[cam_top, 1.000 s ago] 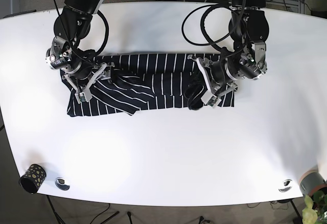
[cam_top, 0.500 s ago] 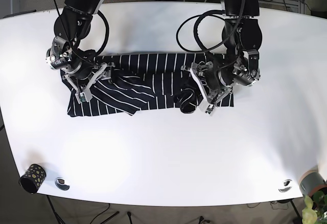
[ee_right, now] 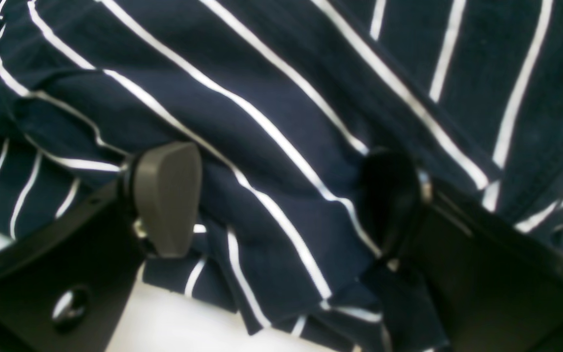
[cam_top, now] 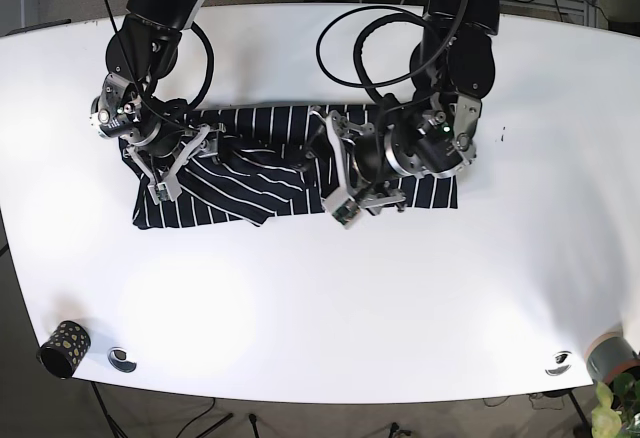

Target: Fold the T-shirt properly

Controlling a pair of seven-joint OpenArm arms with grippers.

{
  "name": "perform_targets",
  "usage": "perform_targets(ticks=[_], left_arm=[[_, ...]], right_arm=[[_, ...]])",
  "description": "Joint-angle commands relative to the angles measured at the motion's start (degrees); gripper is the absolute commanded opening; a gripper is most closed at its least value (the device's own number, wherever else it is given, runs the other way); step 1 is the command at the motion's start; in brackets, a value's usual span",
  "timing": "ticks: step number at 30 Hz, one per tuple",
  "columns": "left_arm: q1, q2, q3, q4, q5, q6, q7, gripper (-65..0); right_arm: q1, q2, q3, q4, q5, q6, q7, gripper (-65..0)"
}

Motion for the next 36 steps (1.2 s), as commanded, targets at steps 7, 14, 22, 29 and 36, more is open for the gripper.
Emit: perform_targets(ticks=[7,14,22,29,36], left_arm=[[0.6,-3.2,-13.1,0.9,-0.2,0.1,-1.0,-29.7],[4.5,-5.8,-21.3,0.7,-0.4,0.0,-1.2,-30.1],[5.9,-8.1,-27.3,-6.1,-0.2,-7.7,-4.0,-47.4],[2.7,-8.9,-27.3,-14.9,-0.2,-8.7,-4.1,-47.2],[1.8,-9.2,-27.3,-18.3,-0.5,-8.8,-6.7,-47.2]], right_arm=[[2.0,0.3,0.4,4.2,1.9,0.08,-1.3,-14.1],[5.3,0.8,5.3,8.6,10.3,0.08,-8.6,-14.0],[13.9,3.8,16.0,3.7,12.1,0.08,-16.1,-13.6],[19.4,11.4,22.8,-12.5,12.2,0.08,-16.5,-13.5],[19.6,17.0,24.6,-25.1,18.3,0.08,-14.4,-13.5]])
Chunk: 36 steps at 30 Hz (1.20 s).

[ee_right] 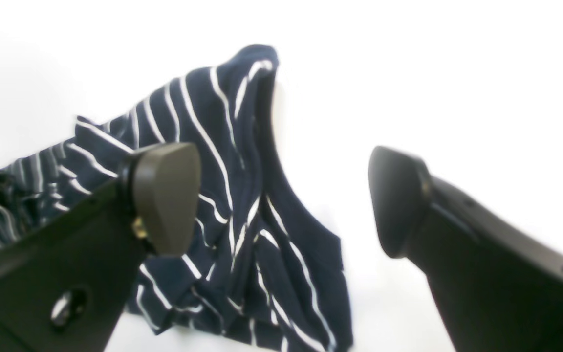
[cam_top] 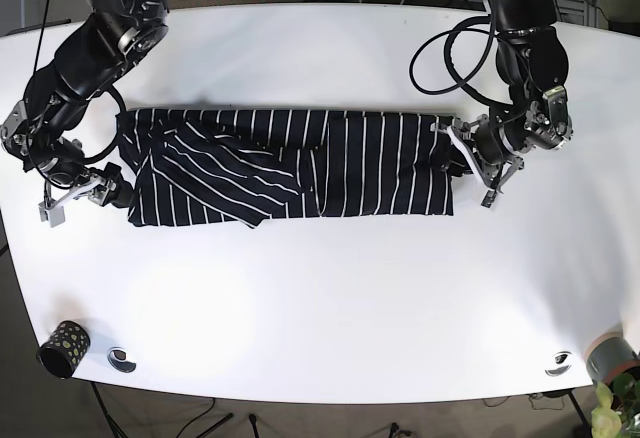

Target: Fold the T-shirt properly

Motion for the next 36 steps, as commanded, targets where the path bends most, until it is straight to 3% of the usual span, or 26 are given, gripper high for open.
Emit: perform_targets(ticks=[1,6,12,18,21,26,30,33,35,36], left_arm=[[-0.7,-0.4,-0.1,1.3,0.0,-0.4,0.3,-47.2],[-0.6,-0.4,-0.2,3.8,0.0,-0.4,0.4,-47.4],[-0.7,-0.4,-0.2,6.2,-0.1,-0.4,2.4,-47.5],[-0.7,-0.4,-0.2,10.3,-0.1,-0.4,2.9,-47.5],[-0.7,-0.4,-0.2,10.1,0.2,-0.4,2.9,-47.5],[-0.9,-0.4,-0.2,5.3,0.2,-0.4,2.5,-47.4],[-0.7,-0.4,-0.2,3.8,0.2,-0.2,2.5,-47.4],[-0.6,-0.4,-0.1,3.6,0.3,0.0,2.5,-47.4],[-0.6,-0.4,0.1,2.4,0.3,0.0,2.5,-47.4],[-0.6,-0.4,0.1,1.5,0.3,0.0,2.5,-47.4]], right_arm=[[1.1,2.7,0.1,-3.0,3.4,0.36,1.7,-13.5],[-0.4,3.8,0.2,-7.9,5.0,0.36,2.7,-13.5],[-3.1,3.0,-0.1,-7.9,7.7,0.36,2.7,-13.6],[-5.1,0.7,-5.0,-7.4,8.0,0.36,2.7,-14.0],[-6.3,-1.7,-7.7,-4.1,8.1,0.36,2.7,-14.0],[-7.5,-5.5,-7.9,2.5,7.8,0.36,2.7,-14.0],[-7.4,-6.4,-8.0,3.9,7.8,0.36,2.7,-14.3],[-7.3,-6.3,-8.0,4.0,7.8,0.36,2.8,-20.6],[-7.2,-6.2,-8.0,4.1,7.8,0.36,2.8,-30.1],[-7.1,-6.2,-8.0,4.1,7.8,0.36,2.8,-37.9]])
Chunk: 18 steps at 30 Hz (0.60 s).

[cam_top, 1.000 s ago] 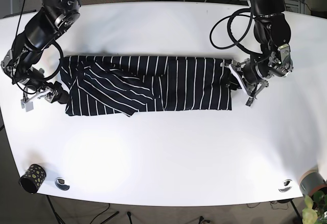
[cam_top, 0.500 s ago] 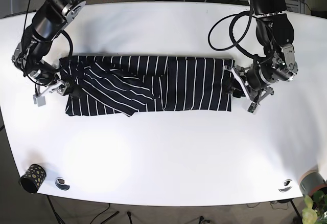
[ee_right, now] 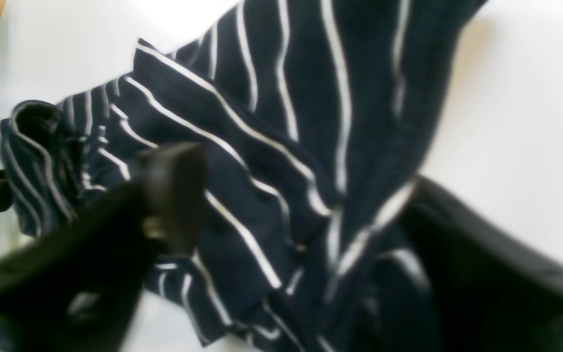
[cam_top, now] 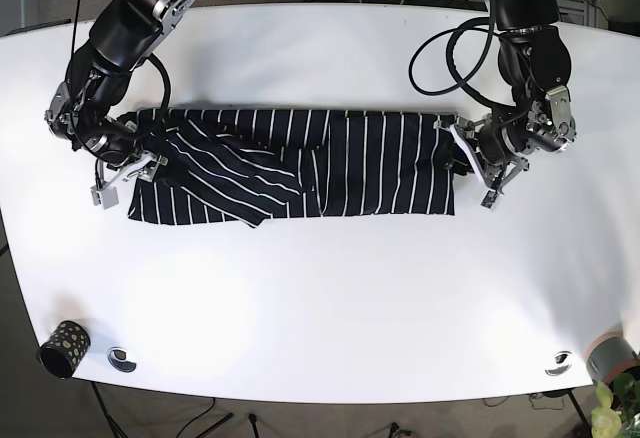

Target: Fold the T-shirt properly

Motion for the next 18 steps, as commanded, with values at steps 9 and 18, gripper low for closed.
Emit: perform_targets(ticks=[9,18], left_arm=[[-1.0,1.4,0.7,-3.5,-0.9,-0.1,-2.8,-47.4],[-1.7,7.0,6.3,-7.4,-0.9,0.0,-5.9,-47.4]], right_arm=[[1.1,4.8,-3.0,3.4,0.7,0.28,-0.1,-65.0],[-2.0,5.3,-5.3,21.5,0.7,0.28,-0.6,-65.0]])
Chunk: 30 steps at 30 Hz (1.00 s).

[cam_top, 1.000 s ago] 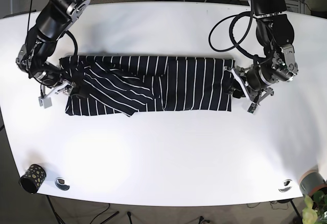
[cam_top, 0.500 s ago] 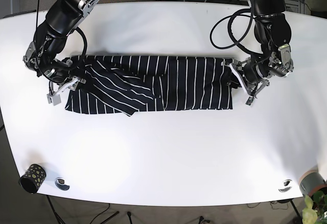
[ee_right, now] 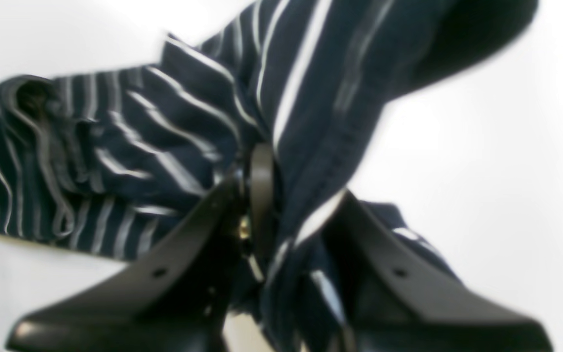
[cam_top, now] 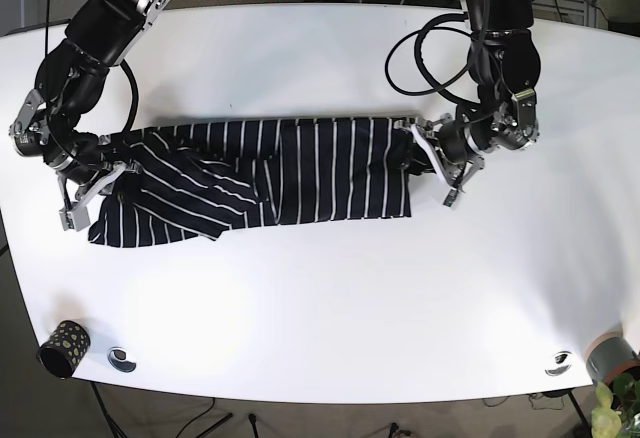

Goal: Fold the T-shirt properly
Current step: 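Fold the strip end with the left gripper toward the right gripper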

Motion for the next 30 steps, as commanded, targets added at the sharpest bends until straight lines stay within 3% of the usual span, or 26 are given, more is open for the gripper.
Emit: perform_targets(ticks=[1,5,12,21,26,30], left_arm=[[-1.3,1.9,1.2,-2.1,0.5,-0.2,-0.1,-47.4],[-3.2,4.1,3.4,-8.2,0.5,-0.2,-2.7,-47.4],[-5.8,6.5,6.5,-14.7,0.5,-0.2,-4.7,-47.4],[-6.7,6.8,6.8,-15.4,0.4,-0.2,-4.7,-47.4],[-6.6,6.8,6.8,-15.5,0.2,-0.2,-4.6,-47.4],[-6.5,6.6,6.8,-15.4,0.1,-0.2,-4.6,-47.4]], right_arm=[[0.3,0.5,-1.4,5.7,1.1,0.32,0.5,-65.0],[-2.1,0.0,-5.3,13.7,1.3,0.32,-0.6,-65.0],[-4.9,-4.1,-12.1,23.6,1.1,0.32,-0.7,-65.0],[-5.1,-10.4,-17.8,21.6,0.8,0.32,-0.2,-65.0],[-4.5,-12.1,-20.0,16.6,0.8,0.32,3.1,-64.5],[-3.6,-11.7,-23.5,12.3,0.8,0.32,6.7,-48.8]])
